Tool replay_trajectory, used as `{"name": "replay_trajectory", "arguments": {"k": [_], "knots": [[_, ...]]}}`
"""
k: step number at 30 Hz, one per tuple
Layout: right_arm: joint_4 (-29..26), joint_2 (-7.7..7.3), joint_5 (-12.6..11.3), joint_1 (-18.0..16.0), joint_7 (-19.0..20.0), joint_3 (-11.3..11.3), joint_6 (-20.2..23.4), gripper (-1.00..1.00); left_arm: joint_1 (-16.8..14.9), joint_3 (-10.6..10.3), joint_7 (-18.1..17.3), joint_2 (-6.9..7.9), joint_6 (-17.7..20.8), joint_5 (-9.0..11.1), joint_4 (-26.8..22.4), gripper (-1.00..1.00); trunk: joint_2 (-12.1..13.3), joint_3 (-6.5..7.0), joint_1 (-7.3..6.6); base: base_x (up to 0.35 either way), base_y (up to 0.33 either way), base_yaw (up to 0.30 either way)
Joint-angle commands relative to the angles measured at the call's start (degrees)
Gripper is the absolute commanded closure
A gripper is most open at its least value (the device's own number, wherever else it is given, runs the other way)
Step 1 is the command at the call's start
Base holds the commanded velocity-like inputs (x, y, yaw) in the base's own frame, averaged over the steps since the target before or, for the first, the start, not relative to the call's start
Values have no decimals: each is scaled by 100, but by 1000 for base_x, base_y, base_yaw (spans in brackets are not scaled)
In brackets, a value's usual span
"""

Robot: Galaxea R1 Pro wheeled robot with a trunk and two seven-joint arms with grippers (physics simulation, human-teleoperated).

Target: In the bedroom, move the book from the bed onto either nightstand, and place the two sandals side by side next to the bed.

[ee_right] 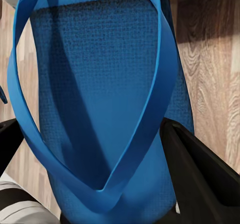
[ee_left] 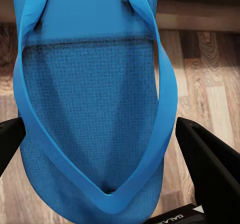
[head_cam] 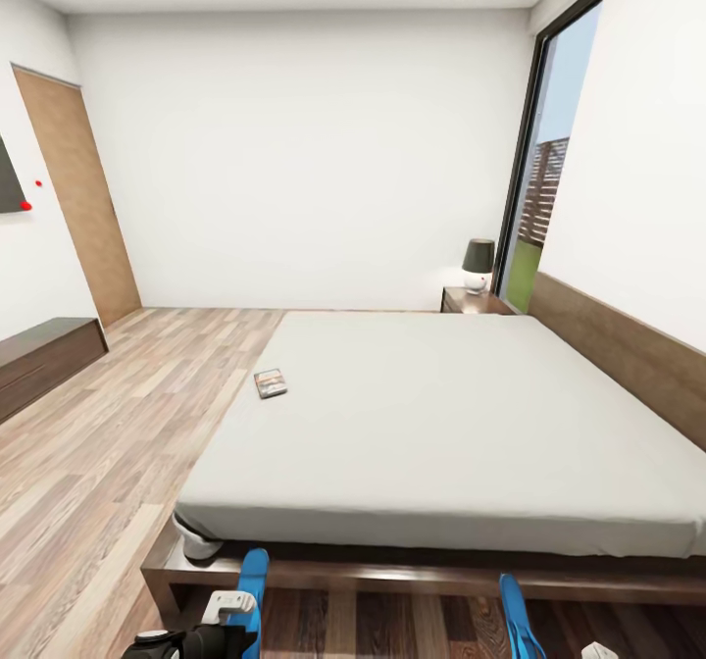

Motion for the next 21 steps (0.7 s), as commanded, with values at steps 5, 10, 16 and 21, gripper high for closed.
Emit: {"name": "replay_trajectory", "arguments": {"k": [5,10,16,21], "knots": [[13,1,-66,-7,24,34,69,100,-2,50,-39,-2,44,-45,-11,100,-206,-97,111,0,0,0],[13,1,-66,-6,19,35,69,100,-2,50,-39,-2,43,-44,-12,100,-407,-187,220,0,0,0],[13,1,-66,-7,24,31,69,100,-2,50,-39,-1,41,-42,-11,100,-648,-294,352,0,0,0],[13,1,-66,-8,20,33,69,100,-2,50,-39,-2,43,-44,-11,100,-848,-384,462,0,0,0]]}}
